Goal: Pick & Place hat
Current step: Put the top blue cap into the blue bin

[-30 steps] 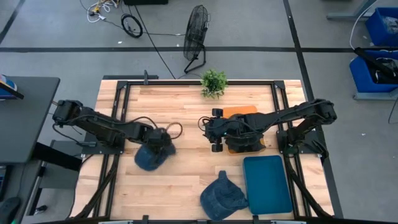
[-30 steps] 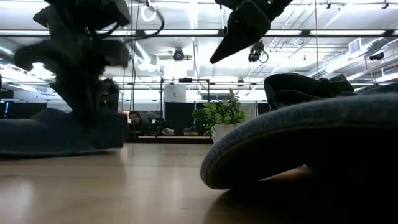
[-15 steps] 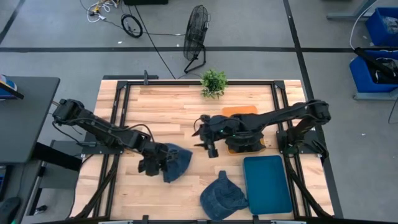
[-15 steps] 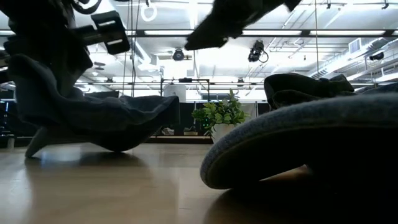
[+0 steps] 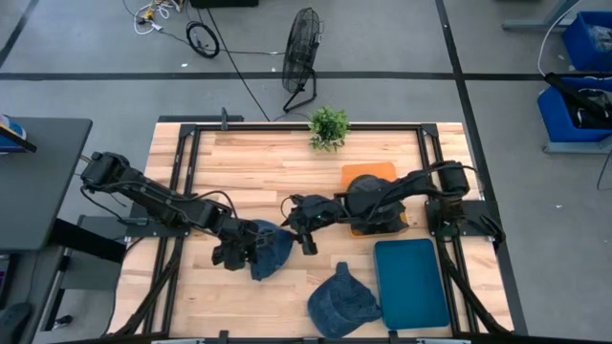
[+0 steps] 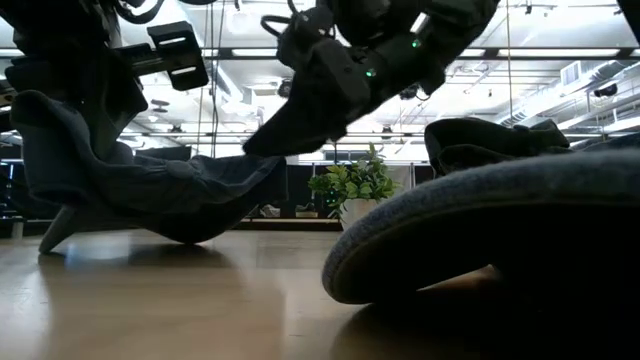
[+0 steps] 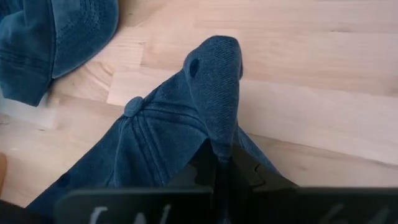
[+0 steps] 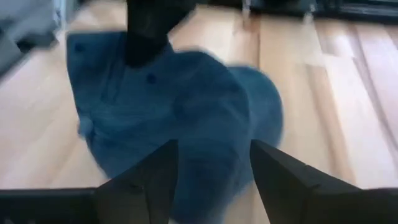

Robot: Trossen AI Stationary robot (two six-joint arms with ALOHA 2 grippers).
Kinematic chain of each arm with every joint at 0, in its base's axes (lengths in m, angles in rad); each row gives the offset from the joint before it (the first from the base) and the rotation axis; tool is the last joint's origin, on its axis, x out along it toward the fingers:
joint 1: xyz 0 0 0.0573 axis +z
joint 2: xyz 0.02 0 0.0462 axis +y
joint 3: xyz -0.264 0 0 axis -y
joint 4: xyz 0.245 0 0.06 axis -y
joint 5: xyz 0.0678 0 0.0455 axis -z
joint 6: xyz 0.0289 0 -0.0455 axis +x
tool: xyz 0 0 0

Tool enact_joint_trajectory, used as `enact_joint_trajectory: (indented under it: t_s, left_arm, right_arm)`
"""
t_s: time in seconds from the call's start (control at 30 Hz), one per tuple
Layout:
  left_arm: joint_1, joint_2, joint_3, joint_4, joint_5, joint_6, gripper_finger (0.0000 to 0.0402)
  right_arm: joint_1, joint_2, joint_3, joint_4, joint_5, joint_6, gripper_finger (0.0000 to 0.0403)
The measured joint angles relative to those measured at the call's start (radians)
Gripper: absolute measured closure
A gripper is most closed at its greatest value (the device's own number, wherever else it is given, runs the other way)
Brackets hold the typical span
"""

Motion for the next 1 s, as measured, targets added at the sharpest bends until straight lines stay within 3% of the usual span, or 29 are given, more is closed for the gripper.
enact_joint_trajectory:
  t_s: [0.13, 0.4, 0.53, 0.77, 1.0]
  left_arm:
    - [0.000, 0.000, 0.000, -0.001, 0.000, 0.000, 0.0389]
    - [0.012, 0.000, 0.000, 0.000, 0.000, 0.001, 0.0390]
    - [0.017, 0.001, 0.000, 0.024, 0.000, 0.001, 0.0387]
    - [0.021, 0.001, 0.000, 0.060, 0.002, -0.111, 0.0384]
    - [0.022, 0.001, 0.000, 0.086, -0.009, -0.312, 0.0384]
  right_arm:
    - [-0.002, 0.030, 0.000, 0.053, -0.043, 0.018, 0.0200]
    - [-0.002, 0.037, 0.000, 0.000, -0.024, 0.030, 0.0213]
    - [-0.003, 0.037, 0.000, -0.032, -0.024, 0.028, 0.0258]
    - [-0.003, 0.036, 0.000, -0.044, -0.024, 0.044, 0.0384]
    - [-0.003, 0.036, 0.000, -0.044, -0.024, 0.093, 0.0385]
